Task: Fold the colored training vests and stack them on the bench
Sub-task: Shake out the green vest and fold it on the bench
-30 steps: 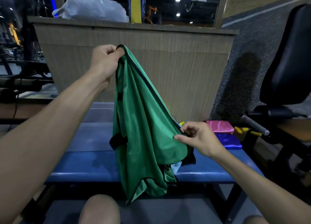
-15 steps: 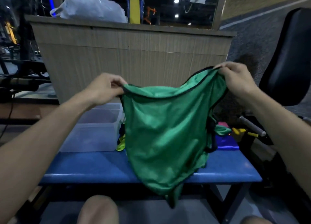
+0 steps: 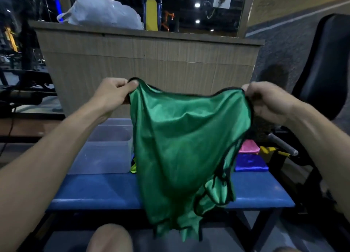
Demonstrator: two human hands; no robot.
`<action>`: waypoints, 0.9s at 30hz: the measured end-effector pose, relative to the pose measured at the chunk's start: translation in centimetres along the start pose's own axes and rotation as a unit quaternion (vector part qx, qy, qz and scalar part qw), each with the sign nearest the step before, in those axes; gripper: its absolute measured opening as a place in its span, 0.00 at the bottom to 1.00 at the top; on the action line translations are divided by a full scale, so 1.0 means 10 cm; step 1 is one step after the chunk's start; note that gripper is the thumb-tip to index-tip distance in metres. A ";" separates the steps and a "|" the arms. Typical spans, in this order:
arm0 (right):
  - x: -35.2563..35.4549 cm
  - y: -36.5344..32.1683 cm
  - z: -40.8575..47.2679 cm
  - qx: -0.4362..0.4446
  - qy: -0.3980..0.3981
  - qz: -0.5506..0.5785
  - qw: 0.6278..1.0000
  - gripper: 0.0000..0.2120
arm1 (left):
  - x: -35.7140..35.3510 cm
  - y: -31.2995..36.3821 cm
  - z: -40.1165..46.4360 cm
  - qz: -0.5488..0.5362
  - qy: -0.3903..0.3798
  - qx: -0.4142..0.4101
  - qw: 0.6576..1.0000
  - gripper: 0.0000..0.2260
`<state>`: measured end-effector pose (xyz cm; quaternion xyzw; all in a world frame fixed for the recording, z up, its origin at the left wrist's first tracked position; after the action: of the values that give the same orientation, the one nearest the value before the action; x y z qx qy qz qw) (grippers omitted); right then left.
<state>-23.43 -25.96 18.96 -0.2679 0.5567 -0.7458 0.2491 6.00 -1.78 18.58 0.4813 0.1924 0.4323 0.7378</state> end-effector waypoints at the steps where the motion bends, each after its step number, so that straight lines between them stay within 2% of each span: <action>1: 0.08 -0.03 0.01 0.020 0.045 -0.003 0.999 0.06 | -0.04 -0.05 -0.01 0.017 -0.016 0.005 1.000 0.12; 2: 0.14 -0.04 0.02 0.029 0.076 -0.009 0.997 0.08 | -0.05 -0.11 0.01 0.041 -0.017 0.004 0.999 0.13; 4: 0.06 -0.01 0.03 0.014 0.049 -0.013 0.999 0.09 | 0.09 -0.17 0.09 0.108 0.033 -0.014 0.994 0.17; 6: -0.01 0.03 0.03 -0.003 0.034 0.025 0.999 0.04 | 0.27 -0.18 0.14 0.196 0.098 -0.026 0.975 0.18; 7: 0.00 0.05 0.05 -0.009 0.046 0.051 0.998 0.08 | 0.26 -0.20 0.12 0.248 0.097 -0.024 0.964 0.17; 9: -0.08 0.03 0.07 -0.006 0.053 0.091 0.994 0.12 | 0.07 -0.32 0.07 0.296 0.040 -0.006 0.954 0.13; 11: -0.24 -0.01 0.07 0.005 0.048 0.085 0.995 0.07 | -0.14 -0.45 -0.01 0.283 -0.025 0.008 0.959 0.08; 14: -0.40 -0.04 0.09 0.014 0.051 0.068 0.996 0.10 | -0.46 -0.70 -0.16 0.284 -0.135 0.037 0.948 0.05; 15: -0.43 -0.06 0.10 0.018 0.057 0.064 0.996 0.09 | -0.58 -0.74 -0.27 0.312 -0.170 0.032 0.934 0.09; 17: -0.47 -0.08 0.14 0.021 0.069 0.058 0.996 0.08 | -0.72 -0.65 -0.48 0.363 -0.160 -0.050 0.916 0.19; 19: -0.50 -0.08 0.16 0.020 0.081 0.048 0.995 0.07 | -0.86 -0.38 -0.86 0.279 -0.124 -0.150 0.940 0.16; 21: -0.56 -0.06 0.18 0.019 0.084 0.049 0.995 0.07 | -1.11 -0.21 -1.34 0.177 -0.169 -0.191 0.950 0.11; 23: -0.62 -0.05 0.17 0.016 0.090 0.050 0.995 0.07 | -1.41 -0.15 -1.76 0.178 -0.213 -0.212 0.937 0.15; 25: -0.66 -0.05 0.15 0.016 0.102 0.045 0.994 0.06 | -1.58 -0.13 -1.95 0.208 -0.181 -0.246 0.929 0.21; 27: -0.68 -0.06 0.12 0.021 0.122 0.052 0.991 0.04 | -1.66 -0.15 -1.96 0.214 -0.127 -0.240 0.938 0.22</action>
<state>-17.68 -22.08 19.01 -0.1401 0.5804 -0.7706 0.2231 -16.24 -5.04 5.95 0.3710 -0.1195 0.5489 0.7395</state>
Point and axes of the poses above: each hand's wrist, its own z-axis towards the middle knuckle, its own x-axis out of the back of the hand, y = z × x, the point moved 10 cm from there along z, towards the middle knuckle, and after that the axes turned 5 degrees about y, right-handed, at the moved point
